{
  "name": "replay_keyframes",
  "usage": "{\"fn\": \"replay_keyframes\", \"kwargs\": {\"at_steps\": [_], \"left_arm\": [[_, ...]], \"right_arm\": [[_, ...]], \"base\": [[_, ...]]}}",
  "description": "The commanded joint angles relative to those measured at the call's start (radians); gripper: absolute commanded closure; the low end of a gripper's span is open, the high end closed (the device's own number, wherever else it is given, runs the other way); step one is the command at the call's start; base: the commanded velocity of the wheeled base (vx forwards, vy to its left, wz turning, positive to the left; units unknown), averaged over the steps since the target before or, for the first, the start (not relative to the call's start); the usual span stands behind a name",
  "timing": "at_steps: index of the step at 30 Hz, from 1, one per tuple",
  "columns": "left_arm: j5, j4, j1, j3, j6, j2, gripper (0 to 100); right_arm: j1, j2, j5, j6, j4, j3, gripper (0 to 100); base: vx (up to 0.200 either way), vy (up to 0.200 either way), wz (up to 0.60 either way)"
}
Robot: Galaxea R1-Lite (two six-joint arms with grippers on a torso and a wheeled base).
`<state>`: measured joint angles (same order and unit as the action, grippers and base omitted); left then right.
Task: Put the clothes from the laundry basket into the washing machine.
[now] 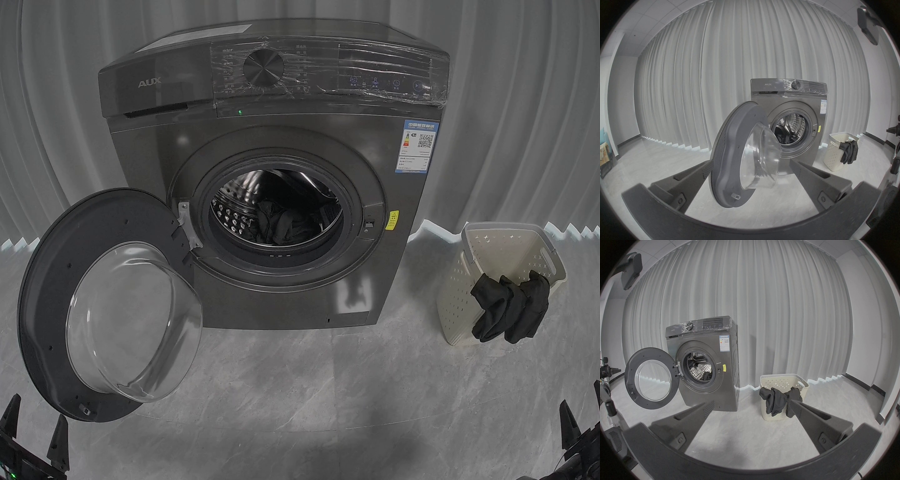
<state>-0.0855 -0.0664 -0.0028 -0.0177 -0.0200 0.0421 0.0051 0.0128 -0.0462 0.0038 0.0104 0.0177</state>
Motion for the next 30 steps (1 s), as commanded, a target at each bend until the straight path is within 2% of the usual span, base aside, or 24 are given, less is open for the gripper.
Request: {"fn": "replay_keyframes", "kwargs": {"at_steps": [1,3,6,9,11,12,13,14,15,16,18,19,20,22,23,24,25,26,27,29,30], "left_arm": [[0.000,0.025,0.006,0.010,0.011,-0.041,0],[-0.003,0.034,0.006,0.007,0.008,-0.041,0],[-0.060,0.037,0.006,0.007,-0.020,-0.041,0],[-0.057,0.037,0.006,0.007,-0.034,-0.041,0],[-0.005,0.037,0.006,0.007,-0.015,-0.042,0],[0.053,0.036,0.004,0.007,0.014,-0.042,0],[0.093,0.036,0.006,0.007,0.058,-0.042,0],[0.110,0.036,0.006,0.007,0.081,-0.042,0],[0.101,0.036,0.006,0.007,0.089,-0.042,0],[0.041,0.036,0.006,0.007,0.069,-0.042,0],[-0.106,0.036,0.004,0.005,0.002,-0.042,0],[-0.152,0.031,0.004,0.010,-0.034,-0.042,0],[-0.163,0.033,0.004,0.008,-0.047,-0.042,0],[-0.149,0.031,0.004,0.010,-0.052,-0.042,0],[-0.056,0.025,0.004,0.015,-0.023,-0.042,0],[-0.016,0.025,0.004,0.015,-0.001,-0.042,0],[0.050,0.050,0.004,0.018,0.032,-0.042,0],[0.082,0.063,0.004,0.018,0.043,-0.042,0],[0.092,0.069,0.004,0.018,0.037,-0.042,0],[0.079,0.071,0.004,0.016,0.017,-0.042,0],[0.078,0.071,0.004,0.018,0.017,-0.042,0]], "right_arm": [[0.001,-0.013,0.000,-0.001,0.002,-0.018,0],[0.001,-0.013,0.000,0.001,0.000,-0.018,0],[0.001,-0.013,0.000,0.001,0.002,-0.018,0],[0.001,-0.013,0.000,-0.001,0.000,-0.018,0],[-0.001,-0.013,0.000,-0.001,0.000,-0.018,0],[-0.001,-0.013,0.002,-0.004,0.000,-0.018,0],[-0.001,-0.013,0.005,-0.004,0.000,-0.018,0],[0.001,-0.013,0.006,-0.004,0.000,-0.018,0],[0.001,-0.013,0.006,-0.002,0.002,-0.018,0],[0.001,-0.013,0.006,-0.002,0.002,-0.018,0],[0.003,-0.013,0.006,0.001,0.000,-0.018,0],[0.003,-0.013,0.006,0.001,0.002,-0.018,0],[0.003,-0.013,0.006,0.001,0.000,-0.018,0],[0.003,-0.013,0.006,0.001,0.000,-0.018,0],[0.003,-0.013,0.006,-0.001,0.000,-0.018,0],[0.003,-0.013,0.006,0.001,0.000,-0.018,0],[0.003,-0.013,0.006,0.001,0.000,-0.018,0],[0.003,-0.013,0.006,-0.001,0.000,-0.018,0],[0.003,-0.013,0.006,-0.001,0.000,-0.018,0],[0.003,-0.013,0.006,-0.001,0.002,-0.018,0],[0.003,-0.013,0.006,-0.001,0.000,-0.018,0]], "base": [[0.000,-0.200,0.00],[0.000,-0.200,0.00],[0.000,-0.200,0.00],[0.000,-0.200,0.00],[0.000,-0.200,0.00],[0.000,0.000,0.00],[0.000,0.000,0.00],[0.000,0.000,0.00],[0.000,0.000,0.00],[0.000,0.000,0.00],[0.000,0.000,0.00],[0.000,0.000,0.00],[0.000,0.000,0.00],[0.000,0.000,0.00],[0.000,0.000,0.00],[0.000,0.000,0.00],[0.000,0.000,0.00],[0.000,0.000,0.00],[0.000,0.000,0.00],[0.000,0.000,0.00],[0.000,0.000,0.00]]}}
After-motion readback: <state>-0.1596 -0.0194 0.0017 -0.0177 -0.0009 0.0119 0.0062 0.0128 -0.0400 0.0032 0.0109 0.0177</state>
